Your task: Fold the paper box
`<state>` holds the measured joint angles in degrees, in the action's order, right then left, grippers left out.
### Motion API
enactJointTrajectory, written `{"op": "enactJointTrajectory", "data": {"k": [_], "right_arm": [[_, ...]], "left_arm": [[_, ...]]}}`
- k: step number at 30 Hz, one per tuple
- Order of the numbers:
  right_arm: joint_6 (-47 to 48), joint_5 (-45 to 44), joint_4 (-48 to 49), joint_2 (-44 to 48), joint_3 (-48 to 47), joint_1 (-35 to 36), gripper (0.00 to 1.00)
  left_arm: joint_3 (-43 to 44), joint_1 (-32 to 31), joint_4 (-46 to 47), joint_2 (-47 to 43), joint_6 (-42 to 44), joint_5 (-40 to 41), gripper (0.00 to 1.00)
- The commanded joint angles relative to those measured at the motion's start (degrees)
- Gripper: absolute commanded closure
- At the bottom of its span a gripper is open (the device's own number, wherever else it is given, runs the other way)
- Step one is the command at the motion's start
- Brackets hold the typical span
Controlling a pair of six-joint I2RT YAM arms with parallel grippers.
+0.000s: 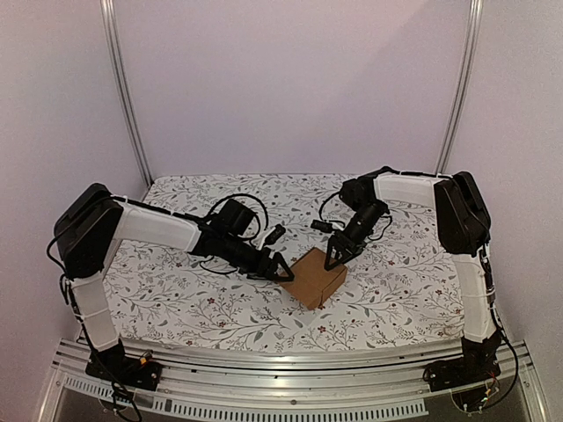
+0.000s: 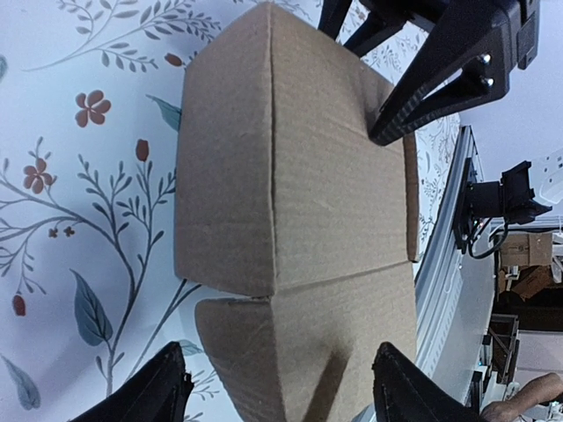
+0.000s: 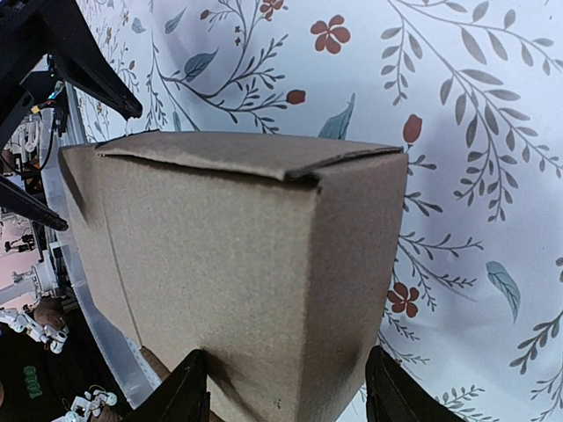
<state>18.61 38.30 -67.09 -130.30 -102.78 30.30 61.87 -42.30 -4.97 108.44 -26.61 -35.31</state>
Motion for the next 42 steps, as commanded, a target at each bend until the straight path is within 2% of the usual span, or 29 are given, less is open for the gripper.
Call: {"op": "enactJointTrajectory", "data": {"k": [1,11,19,28,42], "right_arm": [[1.0,-4.1,0.3,-3.2,0.9,0.4,0.41],[1.1,-4.1,0.2,-3.3,0.8,0.4,0.41],[1.2,-4.1,0.1,-3.3,1.0,0.5,0.41],[1.2,-3.9,0.2,-3.7,0.9,0.4,0.41],[1.3,-3.9,0.1,-4.0,0.8,0.4,0.41]], "left_arm": [[-0.7,0.2,1.2,-0.6,-0.7,0.0,0.29],[-0.6,0.0,2.5,2.3,-1.1,0.6,0.36],[-0.4,-0.2,3.3,4.1,-1.1,1.2,0.35],[-1.0,-0.2,2.3,0.5,-0.6,1.6,0.35],[-2.5,-0.4,3.1,-0.2,-1.4,1.6,0.38]]}}
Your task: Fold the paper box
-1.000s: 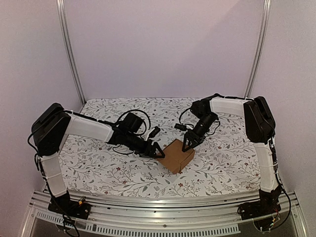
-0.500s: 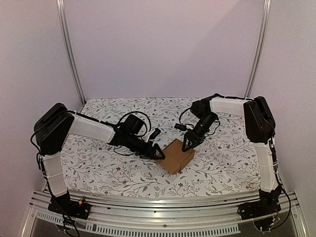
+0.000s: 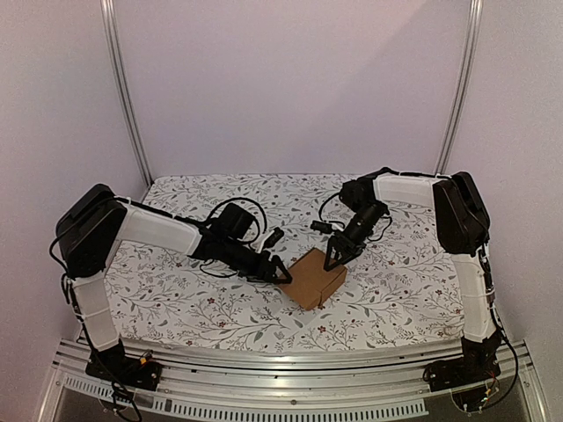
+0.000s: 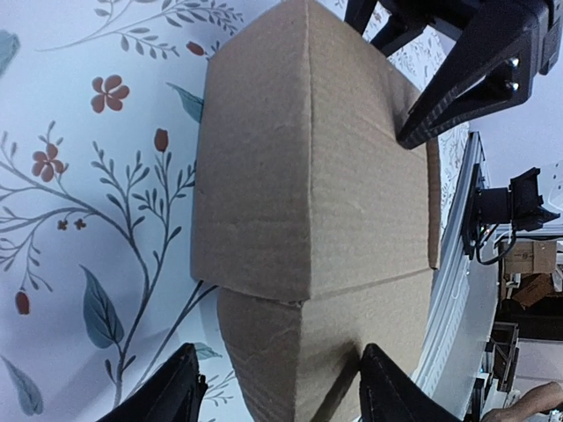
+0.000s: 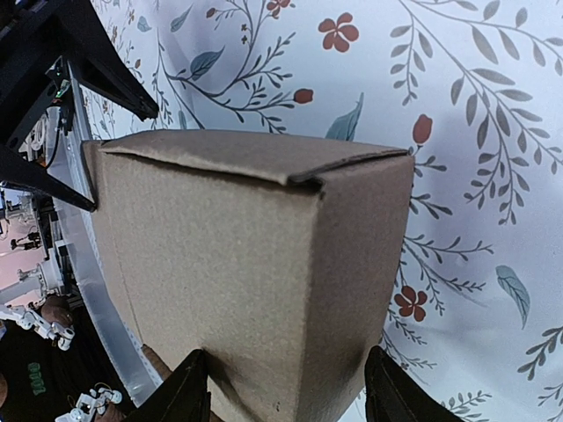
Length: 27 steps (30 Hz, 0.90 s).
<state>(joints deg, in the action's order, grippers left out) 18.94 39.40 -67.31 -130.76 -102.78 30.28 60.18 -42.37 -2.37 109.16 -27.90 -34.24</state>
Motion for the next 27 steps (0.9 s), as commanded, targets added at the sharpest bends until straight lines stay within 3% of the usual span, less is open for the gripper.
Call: {"op": "enactJointTrajectory", "data": {"k": [1,22,27], "right_arm": [[0.9,-5.1,0.3,-3.6,0.8,0.4,0.41],[1.3,-4.9,-0.1,-4.0,0.9,0.5,0.42],[1.6,-4.8,-0.2,-3.8,1.2,0.5,0.42]], "left_arm": [[-0.8,-0.3,0.9,-0.5,-0.1,0.6,0.38],[-1.6,-2.7,8.5,6.2,2.7,12.1,0.4],[-4.5,-3.2,10.1,1.4,3.2,16.3,0.38]]}}
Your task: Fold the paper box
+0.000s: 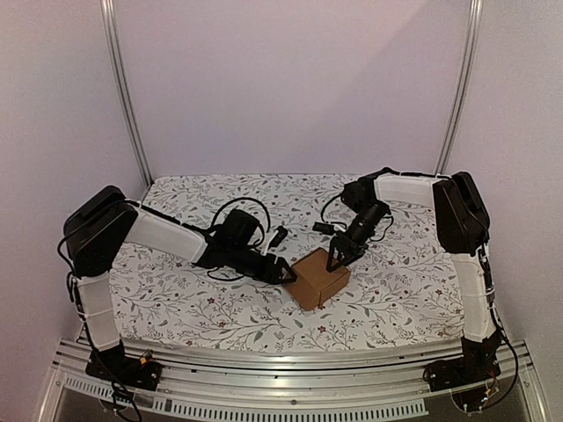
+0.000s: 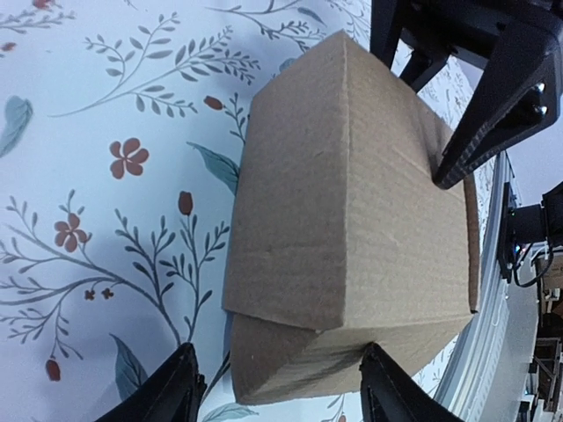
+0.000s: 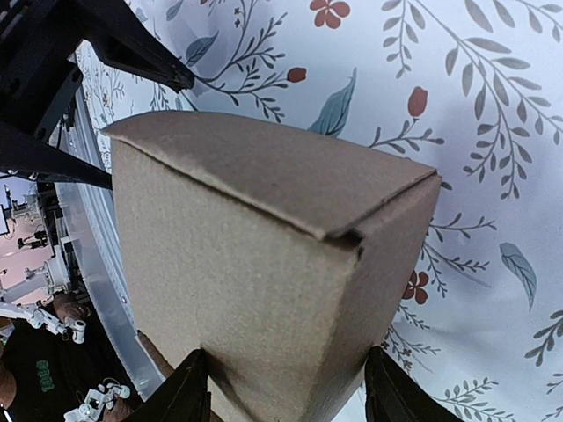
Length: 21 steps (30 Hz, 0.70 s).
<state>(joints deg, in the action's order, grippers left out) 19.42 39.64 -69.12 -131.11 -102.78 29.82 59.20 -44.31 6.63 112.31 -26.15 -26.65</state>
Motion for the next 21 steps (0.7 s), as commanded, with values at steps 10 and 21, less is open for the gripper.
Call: {"op": "enactJointTrajectory", "data": {"k": [10,21], "right_arm": [[1.1,-4.4,1.7,-3.2,1.0,0.9,0.42],[0.8,-3.5,1.6,-3.2,0.7,0.6,0.42]], "left_arm": [[-10.0,-4.0,-5.8,-20.9,1.4,17.7,0.37],[-13.0,-12.0,5.5,-12.4,-5.4,17.3,0.83]]}}
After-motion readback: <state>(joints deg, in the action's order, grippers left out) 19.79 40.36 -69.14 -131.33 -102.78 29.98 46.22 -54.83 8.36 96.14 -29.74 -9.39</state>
